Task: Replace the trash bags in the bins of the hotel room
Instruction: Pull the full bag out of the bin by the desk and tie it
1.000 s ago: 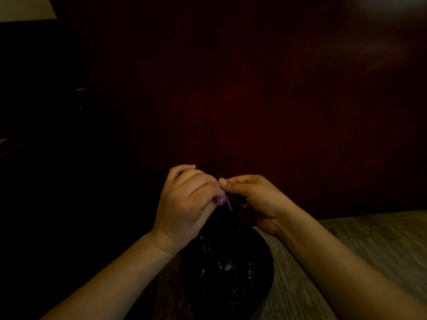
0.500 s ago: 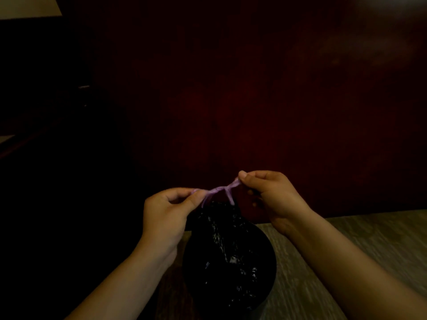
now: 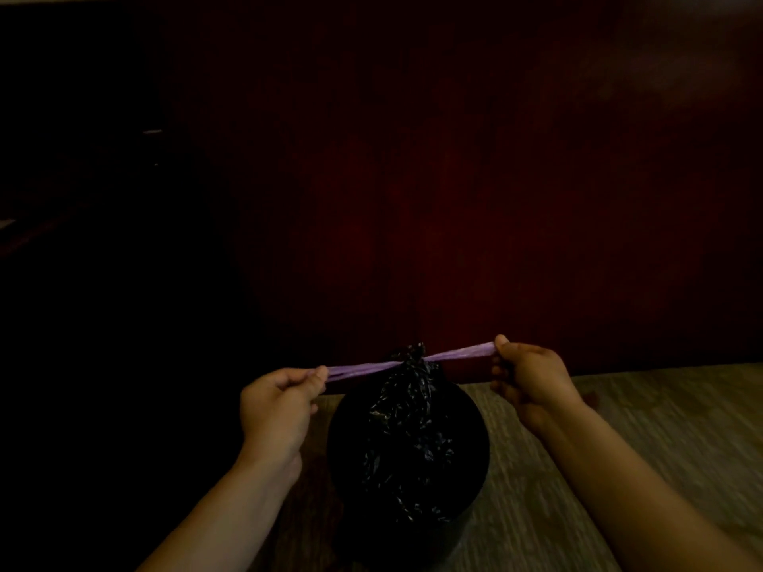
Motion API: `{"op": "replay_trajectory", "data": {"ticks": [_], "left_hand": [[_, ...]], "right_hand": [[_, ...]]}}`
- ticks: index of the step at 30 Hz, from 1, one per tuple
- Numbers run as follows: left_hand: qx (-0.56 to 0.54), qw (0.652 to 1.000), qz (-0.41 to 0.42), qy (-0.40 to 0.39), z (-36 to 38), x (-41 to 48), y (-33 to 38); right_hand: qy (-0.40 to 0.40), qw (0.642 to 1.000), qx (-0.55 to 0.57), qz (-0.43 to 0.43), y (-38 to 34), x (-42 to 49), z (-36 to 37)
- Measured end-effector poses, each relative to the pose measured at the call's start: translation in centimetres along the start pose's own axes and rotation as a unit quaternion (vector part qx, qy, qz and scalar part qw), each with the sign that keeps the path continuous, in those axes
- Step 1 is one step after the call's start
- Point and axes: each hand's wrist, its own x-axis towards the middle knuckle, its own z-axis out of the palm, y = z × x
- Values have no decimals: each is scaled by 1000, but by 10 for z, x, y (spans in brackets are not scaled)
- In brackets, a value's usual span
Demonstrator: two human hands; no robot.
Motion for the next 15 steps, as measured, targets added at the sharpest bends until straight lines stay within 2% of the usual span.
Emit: {"op": "replay_trajectory", "data": {"ticks": [2,5,8,9,11,13,14,15], "left_hand": [[23,998,46,-19,3,-6,-1],[65,990,104,-70,8,-12,-2],[151,973,123,-124,10,-14,-13],[227,954,154,-120,8,-17,-17],[375,890,239,-94,4,-23,-24],[459,837,287,-79,3,-25,-28],[469,831,289,-79,3,-25,-28],[459,839,281,-82,3,-23,-29]], "right_hand": [[-7,1000,8,3,5,1,0],[-65,998,10,-7,10,1,0],[-126,990,-58,-37,14,-3,2],[-141,985,-85,-46,14,-5,3],[-145,978,-140,-63,17,-7,6],[-119,969,-195,-96,19,-6,9],[-105,964,-210,-123,19,-6,12],[-98,958,-218,-160,18,-6,15]]}}
